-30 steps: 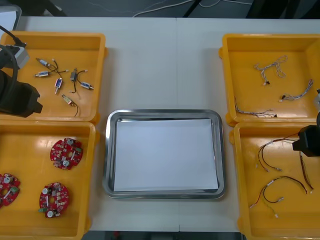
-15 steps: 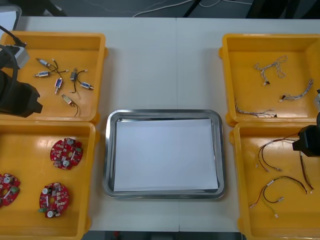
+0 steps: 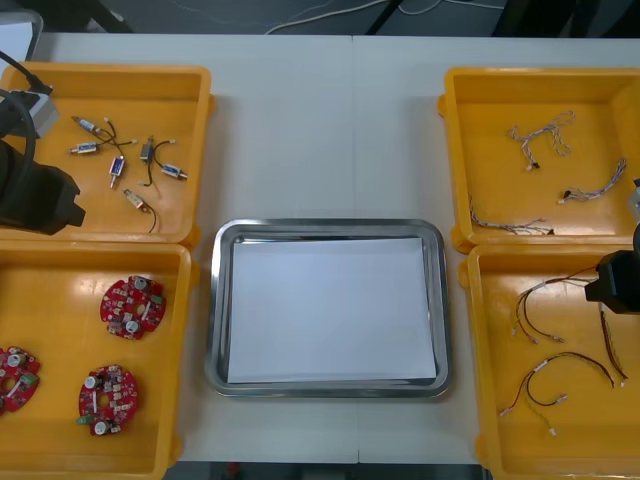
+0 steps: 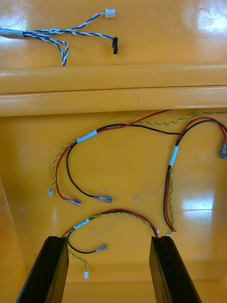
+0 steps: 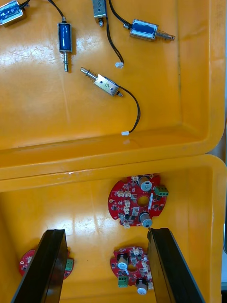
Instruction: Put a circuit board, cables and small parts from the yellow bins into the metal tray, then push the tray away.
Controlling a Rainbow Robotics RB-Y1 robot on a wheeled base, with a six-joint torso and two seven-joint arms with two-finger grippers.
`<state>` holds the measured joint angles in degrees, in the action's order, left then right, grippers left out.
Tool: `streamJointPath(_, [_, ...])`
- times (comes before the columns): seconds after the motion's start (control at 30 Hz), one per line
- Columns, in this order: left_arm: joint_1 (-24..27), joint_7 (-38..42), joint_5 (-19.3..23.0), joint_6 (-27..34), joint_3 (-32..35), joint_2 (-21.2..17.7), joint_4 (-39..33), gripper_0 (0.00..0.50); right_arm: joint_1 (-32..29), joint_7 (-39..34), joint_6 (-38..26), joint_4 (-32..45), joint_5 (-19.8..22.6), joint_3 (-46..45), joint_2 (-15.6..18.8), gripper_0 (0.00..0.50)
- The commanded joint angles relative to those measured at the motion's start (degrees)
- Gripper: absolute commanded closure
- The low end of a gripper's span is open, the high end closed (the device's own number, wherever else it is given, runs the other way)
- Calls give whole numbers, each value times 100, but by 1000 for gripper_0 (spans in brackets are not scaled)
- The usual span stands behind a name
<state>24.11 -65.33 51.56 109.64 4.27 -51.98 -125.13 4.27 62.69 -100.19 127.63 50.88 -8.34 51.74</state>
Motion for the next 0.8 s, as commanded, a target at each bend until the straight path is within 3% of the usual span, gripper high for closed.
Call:
streamJointPath(0.03, [-91,-252,-40,36,162,-260,-143,0,-93,227,34,166,-43,-194,-50,0])
streamJointPath(0.8, [-91,-252,-40,36,162,-260,-143,0,-93,227,34,166,-43,-194,-50,0])
